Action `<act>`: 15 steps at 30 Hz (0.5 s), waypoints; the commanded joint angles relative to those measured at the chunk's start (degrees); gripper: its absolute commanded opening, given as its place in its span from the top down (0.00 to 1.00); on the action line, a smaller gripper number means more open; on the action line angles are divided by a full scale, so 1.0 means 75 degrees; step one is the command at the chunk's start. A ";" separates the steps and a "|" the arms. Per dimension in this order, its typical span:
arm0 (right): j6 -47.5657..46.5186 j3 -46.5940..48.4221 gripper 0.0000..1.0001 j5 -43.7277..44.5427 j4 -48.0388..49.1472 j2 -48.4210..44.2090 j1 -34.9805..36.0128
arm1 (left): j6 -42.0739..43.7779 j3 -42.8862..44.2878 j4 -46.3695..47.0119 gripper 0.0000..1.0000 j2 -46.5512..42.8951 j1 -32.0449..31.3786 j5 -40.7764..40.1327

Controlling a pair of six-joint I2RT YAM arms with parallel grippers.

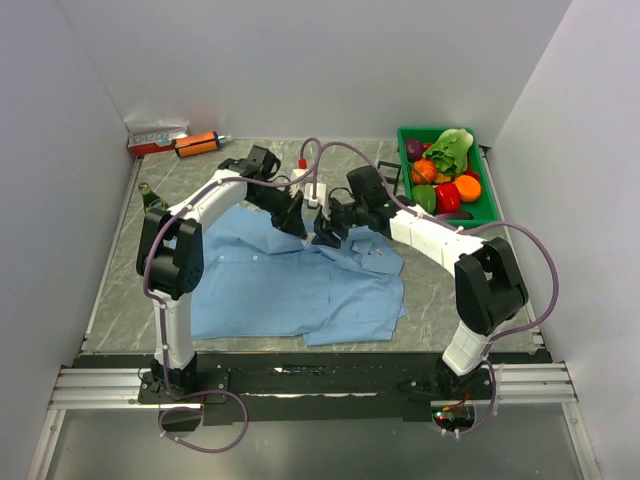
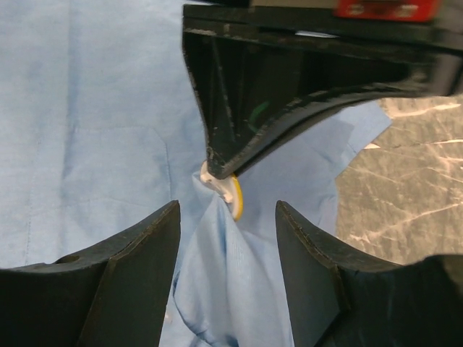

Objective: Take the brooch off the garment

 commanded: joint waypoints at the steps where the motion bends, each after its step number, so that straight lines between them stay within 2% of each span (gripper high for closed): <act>1: -0.0145 -0.0071 0.38 0.0107 0.0363 0.0155 0.0134 | 0.0130 0.0231 -0.0172 0.99 -0.0142 0.0080 0.0350; 6: -0.0028 -0.0106 0.39 0.0189 0.0515 0.0202 0.0193 | 0.0189 0.0184 -0.0219 0.99 -0.0166 0.0103 0.0479; 15: -0.0145 0.0070 0.48 0.0459 0.0504 0.0448 0.0287 | 0.0224 0.0196 -0.0243 0.99 -0.0166 0.0162 0.0596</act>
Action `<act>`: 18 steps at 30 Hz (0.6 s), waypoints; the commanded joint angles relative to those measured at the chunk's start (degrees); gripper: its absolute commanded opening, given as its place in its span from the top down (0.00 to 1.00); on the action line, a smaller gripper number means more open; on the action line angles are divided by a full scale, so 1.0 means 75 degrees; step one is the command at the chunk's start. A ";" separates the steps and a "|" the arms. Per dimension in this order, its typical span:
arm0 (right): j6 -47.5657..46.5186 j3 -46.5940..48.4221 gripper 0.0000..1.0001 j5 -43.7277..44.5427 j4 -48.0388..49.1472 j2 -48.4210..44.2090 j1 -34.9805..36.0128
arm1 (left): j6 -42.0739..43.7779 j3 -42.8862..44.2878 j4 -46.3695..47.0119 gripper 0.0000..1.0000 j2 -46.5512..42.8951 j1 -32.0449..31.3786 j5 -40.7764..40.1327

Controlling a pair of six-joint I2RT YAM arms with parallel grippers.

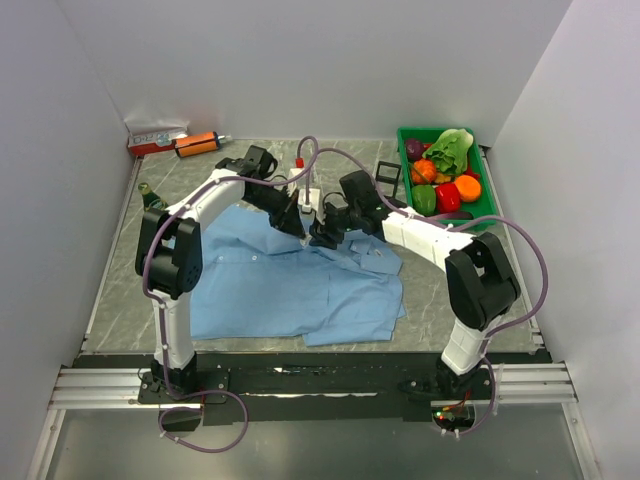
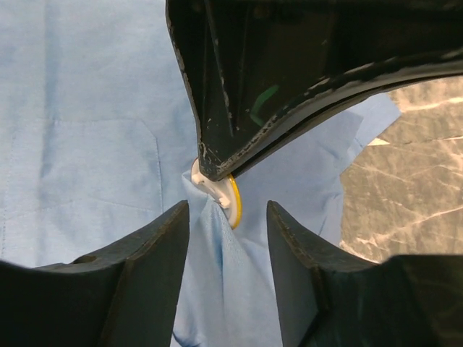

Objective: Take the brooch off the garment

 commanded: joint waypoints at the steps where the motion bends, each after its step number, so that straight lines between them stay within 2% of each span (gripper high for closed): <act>1: -0.0069 0.0198 0.49 0.0022 0.0227 0.0131 0.0080 | 0.0172 0.0196 -0.0120 0.99 -0.0154 0.0034 0.0404; 8: 0.0084 0.0421 0.57 -0.0236 0.0075 0.0248 0.0080 | 0.0172 0.0196 -0.0120 0.99 -0.0131 0.0034 0.0416; 18: 0.0189 0.0772 0.57 -0.0530 -0.0324 0.0435 0.0092 | 0.0183 0.0301 -0.0108 0.99 -0.0013 0.0069 0.0463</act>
